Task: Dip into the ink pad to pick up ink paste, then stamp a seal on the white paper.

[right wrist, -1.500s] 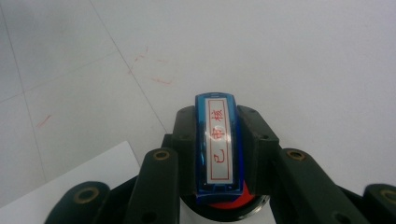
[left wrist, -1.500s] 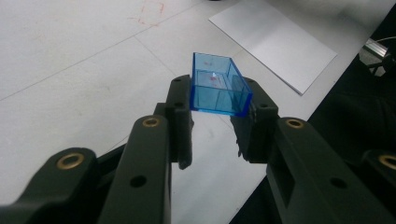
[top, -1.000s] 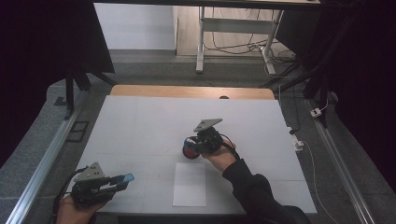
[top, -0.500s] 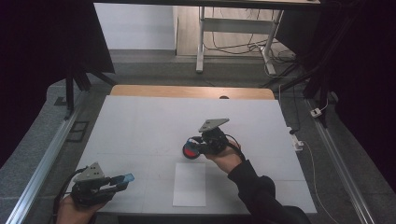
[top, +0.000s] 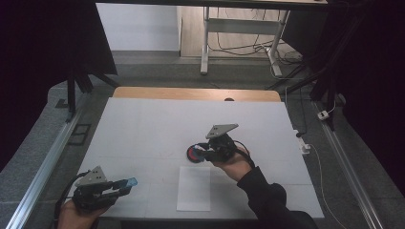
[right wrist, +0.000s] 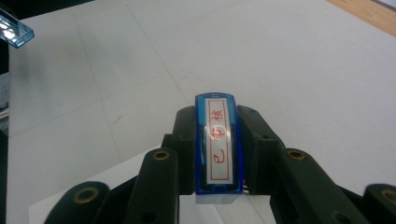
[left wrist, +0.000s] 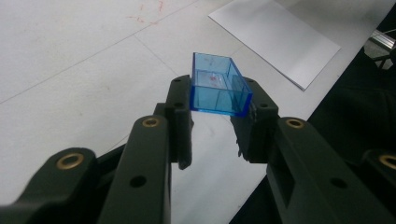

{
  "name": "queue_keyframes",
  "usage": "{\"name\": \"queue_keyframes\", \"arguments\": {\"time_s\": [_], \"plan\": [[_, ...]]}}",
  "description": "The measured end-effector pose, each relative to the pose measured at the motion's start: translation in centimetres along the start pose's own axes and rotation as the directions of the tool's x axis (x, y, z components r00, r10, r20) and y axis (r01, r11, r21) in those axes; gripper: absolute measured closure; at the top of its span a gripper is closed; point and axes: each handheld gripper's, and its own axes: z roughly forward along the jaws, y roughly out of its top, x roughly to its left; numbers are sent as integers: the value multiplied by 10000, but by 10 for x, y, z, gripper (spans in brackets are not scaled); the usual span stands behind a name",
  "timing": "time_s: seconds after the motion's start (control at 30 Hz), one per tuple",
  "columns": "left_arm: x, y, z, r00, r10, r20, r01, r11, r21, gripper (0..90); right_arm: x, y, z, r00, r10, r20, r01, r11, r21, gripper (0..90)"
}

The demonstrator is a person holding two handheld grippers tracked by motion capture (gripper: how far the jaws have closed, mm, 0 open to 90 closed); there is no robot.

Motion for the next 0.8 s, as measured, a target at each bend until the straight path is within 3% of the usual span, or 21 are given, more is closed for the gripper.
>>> {"name": "queue_keyframes", "arguments": {"time_s": [0.6, 0.8], "plan": [[0, 0, 0, 10000, 7, 28, -7, 10000, -8, 682, 12, -1, -10, 9998, 52, -212, -54, 9999, -105, 704], [1, 0, 0, 10000, -1, 40, 1, 10000, -19, 682, 19, -1, -15, 9993, -254, -280, 251, 9996, -106, 704]]}}
